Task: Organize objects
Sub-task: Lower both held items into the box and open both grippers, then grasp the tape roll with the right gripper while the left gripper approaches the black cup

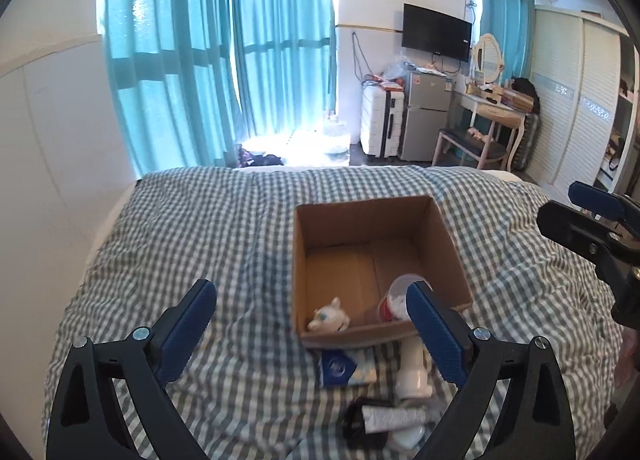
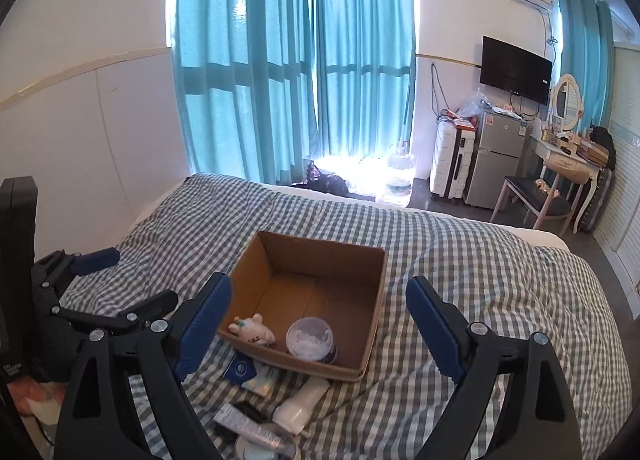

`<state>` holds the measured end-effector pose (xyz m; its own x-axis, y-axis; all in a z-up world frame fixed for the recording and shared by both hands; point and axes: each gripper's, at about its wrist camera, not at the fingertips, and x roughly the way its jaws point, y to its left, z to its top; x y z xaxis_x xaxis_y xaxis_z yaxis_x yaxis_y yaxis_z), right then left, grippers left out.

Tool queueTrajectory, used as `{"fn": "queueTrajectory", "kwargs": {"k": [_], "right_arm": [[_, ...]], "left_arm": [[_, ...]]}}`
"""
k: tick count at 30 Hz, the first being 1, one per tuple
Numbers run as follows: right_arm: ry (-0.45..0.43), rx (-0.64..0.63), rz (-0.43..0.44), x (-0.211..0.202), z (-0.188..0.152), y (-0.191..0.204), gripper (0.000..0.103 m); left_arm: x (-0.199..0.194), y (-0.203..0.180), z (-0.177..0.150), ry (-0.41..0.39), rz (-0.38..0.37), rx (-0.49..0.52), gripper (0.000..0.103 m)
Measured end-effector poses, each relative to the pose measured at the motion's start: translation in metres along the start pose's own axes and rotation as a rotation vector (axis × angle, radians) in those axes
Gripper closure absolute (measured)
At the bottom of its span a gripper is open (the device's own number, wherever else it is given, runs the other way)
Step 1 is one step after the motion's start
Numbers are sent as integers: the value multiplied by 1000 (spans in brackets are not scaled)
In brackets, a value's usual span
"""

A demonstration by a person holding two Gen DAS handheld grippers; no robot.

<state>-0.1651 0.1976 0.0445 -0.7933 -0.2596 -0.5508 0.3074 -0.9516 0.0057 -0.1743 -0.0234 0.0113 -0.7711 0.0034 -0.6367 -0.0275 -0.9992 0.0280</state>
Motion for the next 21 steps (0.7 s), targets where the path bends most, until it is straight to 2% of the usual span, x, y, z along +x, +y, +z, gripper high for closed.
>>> {"fn": "queueTrajectory", "kwargs": {"k": [5, 10, 16, 21], "right_arm": [[9, -11, 4, -17, -22, 6, 11], [29, -9, 6, -21, -53, 10, 10], [97, -36, 0, 2, -96, 18, 9], [213, -18, 40, 40, -141, 17, 9]], "left_arm": [[-17, 7, -22, 5, 8, -12, 4], [-18, 11, -48, 32, 15, -32, 3], [3, 14, -89, 77, 34, -37, 3], [33, 12, -125, 157, 29, -34, 3]]}}
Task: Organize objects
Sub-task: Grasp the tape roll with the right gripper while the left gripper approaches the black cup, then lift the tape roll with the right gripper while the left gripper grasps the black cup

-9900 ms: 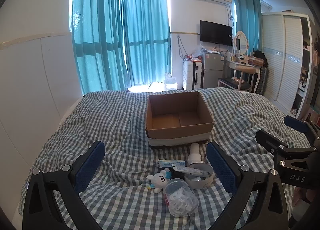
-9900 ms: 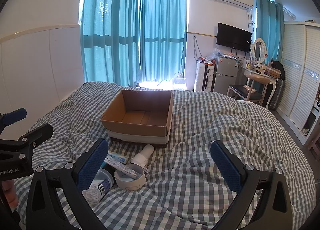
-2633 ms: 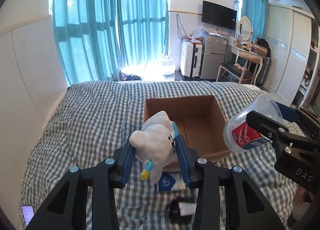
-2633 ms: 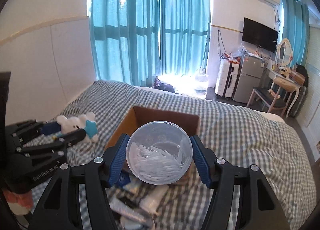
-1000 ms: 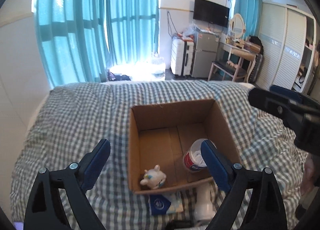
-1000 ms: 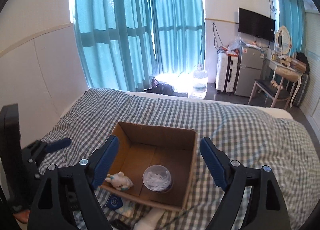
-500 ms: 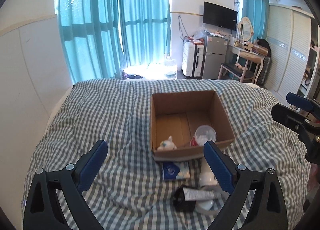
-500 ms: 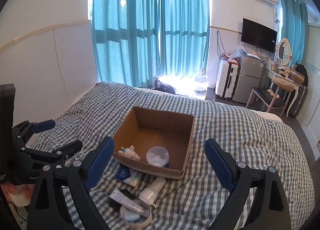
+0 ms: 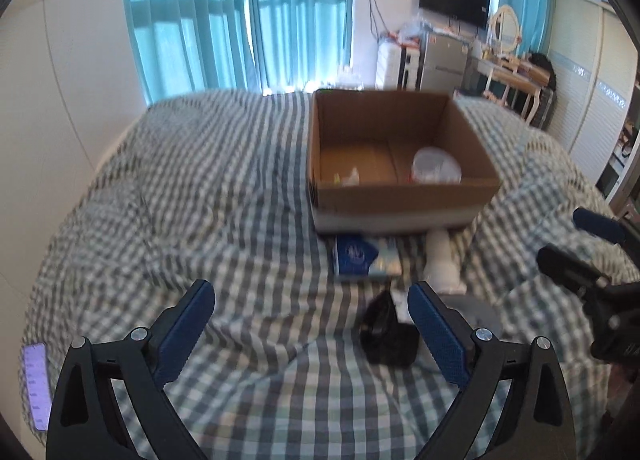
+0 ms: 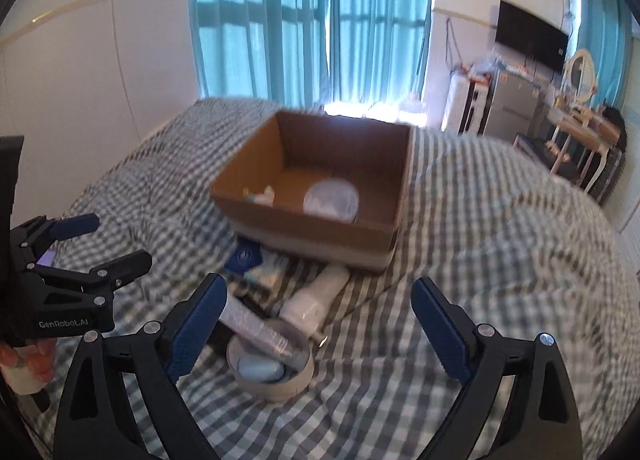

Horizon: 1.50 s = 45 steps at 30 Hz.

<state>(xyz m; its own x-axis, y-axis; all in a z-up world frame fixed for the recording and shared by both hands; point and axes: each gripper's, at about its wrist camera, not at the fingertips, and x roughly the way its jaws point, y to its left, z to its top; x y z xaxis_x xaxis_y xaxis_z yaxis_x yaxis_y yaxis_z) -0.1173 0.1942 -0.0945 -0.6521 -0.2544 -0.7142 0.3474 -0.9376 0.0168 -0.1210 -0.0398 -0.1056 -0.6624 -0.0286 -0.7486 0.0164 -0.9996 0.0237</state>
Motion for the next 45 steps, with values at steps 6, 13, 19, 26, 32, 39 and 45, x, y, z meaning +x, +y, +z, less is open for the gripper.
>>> {"fn": "queueTrajectory", "kwargs": {"k": [6, 13, 19, 26, 32, 39, 45], "right_arm": [[110, 7, 53, 29, -34, 1, 9], [168, -36, 114, 40, -42, 15, 9], [256, -98, 105, 64, -49, 30, 9], [296, -126, 91, 79, -53, 36, 27], [179, -42, 81, 54, -46, 18, 28], [88, 126, 72, 34, -39, -19, 28], [60, 169, 87, 28, -36, -28, 28]], "left_arm": [[36, -10, -40, 87, 14, 70, 3], [49, -14, -57, 147, -8, 92, 3], [60, 5, -56, 195, -59, -17, 3], [62, 10, -55, 201, -91, -61, 3], [66, -3, -51, 228, -102, -14, 3], [71, -30, -43, 218, -168, 41, 3], [89, -40, -32, 233, -193, 25, 24]]}}
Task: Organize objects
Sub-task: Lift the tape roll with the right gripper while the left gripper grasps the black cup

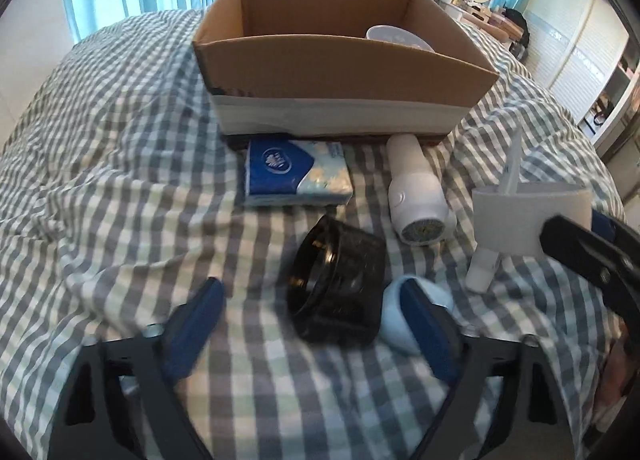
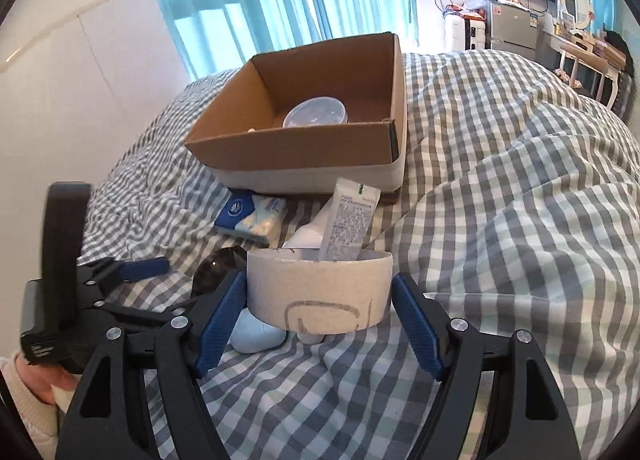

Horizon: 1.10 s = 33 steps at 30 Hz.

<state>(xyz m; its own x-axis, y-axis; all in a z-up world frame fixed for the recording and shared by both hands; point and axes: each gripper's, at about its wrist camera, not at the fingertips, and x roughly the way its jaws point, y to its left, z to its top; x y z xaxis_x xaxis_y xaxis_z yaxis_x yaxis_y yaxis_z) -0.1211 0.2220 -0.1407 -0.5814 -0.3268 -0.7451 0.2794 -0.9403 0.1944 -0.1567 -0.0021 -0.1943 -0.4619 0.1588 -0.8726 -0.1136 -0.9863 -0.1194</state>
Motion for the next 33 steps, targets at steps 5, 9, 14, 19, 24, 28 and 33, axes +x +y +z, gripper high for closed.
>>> {"fn": "queueTrajectory", "kwargs": {"k": [5, 9, 14, 19, 24, 28, 33], "right_arm": [[-9, 11, -1, 0, 1, -1, 28], [-21, 16, -9, -4, 1, -3, 28], [-54, -5, -40, -16, 5, 2, 28], [-113, -31, -82, -38, 12, 8, 29], [-176, -67, -101, -69, 23, 19, 29], [-212, -91, -105, -90, 30, 30, 29], [-252, -105, -101, -111, 43, 37, 29]], "left_arm": [[11, -7, 4, 30, -64, 12, 73], [5, -13, 4, 9, -32, 51, 84], [-11, -12, 0, -19, -12, 58, 95], [-35, -14, -2, -59, -2, 67, 95], [-67, -22, 0, -113, 12, 82, 95], [-95, -25, 6, -160, 30, 79, 95], [-129, -26, 15, -218, 71, 106, 95]]}}
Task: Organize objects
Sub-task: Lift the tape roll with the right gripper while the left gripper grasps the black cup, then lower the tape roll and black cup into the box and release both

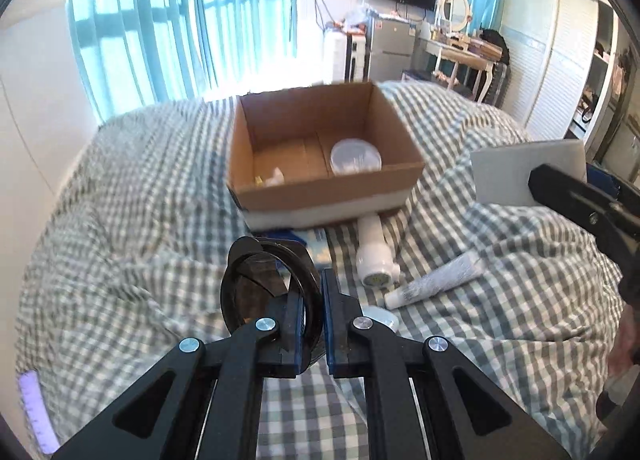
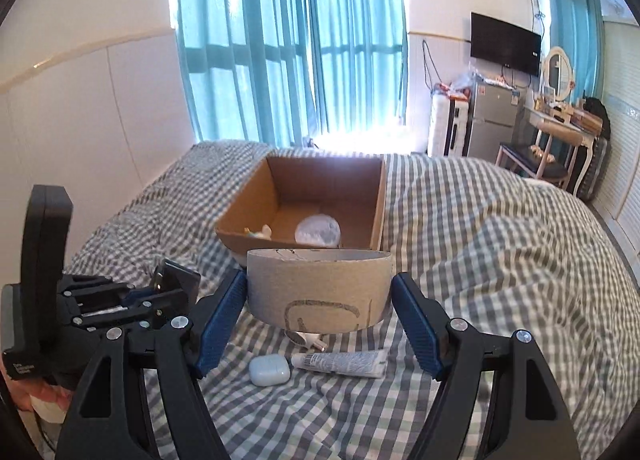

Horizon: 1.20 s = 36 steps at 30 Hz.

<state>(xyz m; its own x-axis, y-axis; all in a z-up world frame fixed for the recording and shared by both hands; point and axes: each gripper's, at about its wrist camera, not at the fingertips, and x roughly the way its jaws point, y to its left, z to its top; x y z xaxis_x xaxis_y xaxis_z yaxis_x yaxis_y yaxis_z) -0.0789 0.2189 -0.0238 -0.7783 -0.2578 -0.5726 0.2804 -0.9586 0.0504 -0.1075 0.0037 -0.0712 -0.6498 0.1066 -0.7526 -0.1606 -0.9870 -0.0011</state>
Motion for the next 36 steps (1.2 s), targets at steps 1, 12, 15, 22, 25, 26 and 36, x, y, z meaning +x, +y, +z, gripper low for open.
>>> {"fn": "queueTrajectory", "kwargs": {"k": [1, 12, 15, 22, 25, 26, 36], "right_arm": [[-9, -4, -2, -3, 4, 1, 29], [-68, -56, 40, -15, 55, 13, 29], [-83, -63, 51, -7, 74, 15, 29], [-84, -68, 68, 29, 114, 13, 29], [-73, -53, 74, 54, 122, 4, 29], [-64, -48, 74, 65, 124, 2, 29], [56, 39, 72, 184, 116, -29, 29]], "left_arm": [[-7, 1, 5, -13, 5, 0, 95], [-45, 16, 67, -114, 12, -20, 95], [-42, 17, 87, -126, 15, -14, 95], [-15, 19, 129, -152, 1, 2, 95], [6, 17, 142, -154, -8, 30, 95], [15, 17, 146, -150, -11, 40, 95], [119, 29, 157, -65, -43, 80, 95]]}}
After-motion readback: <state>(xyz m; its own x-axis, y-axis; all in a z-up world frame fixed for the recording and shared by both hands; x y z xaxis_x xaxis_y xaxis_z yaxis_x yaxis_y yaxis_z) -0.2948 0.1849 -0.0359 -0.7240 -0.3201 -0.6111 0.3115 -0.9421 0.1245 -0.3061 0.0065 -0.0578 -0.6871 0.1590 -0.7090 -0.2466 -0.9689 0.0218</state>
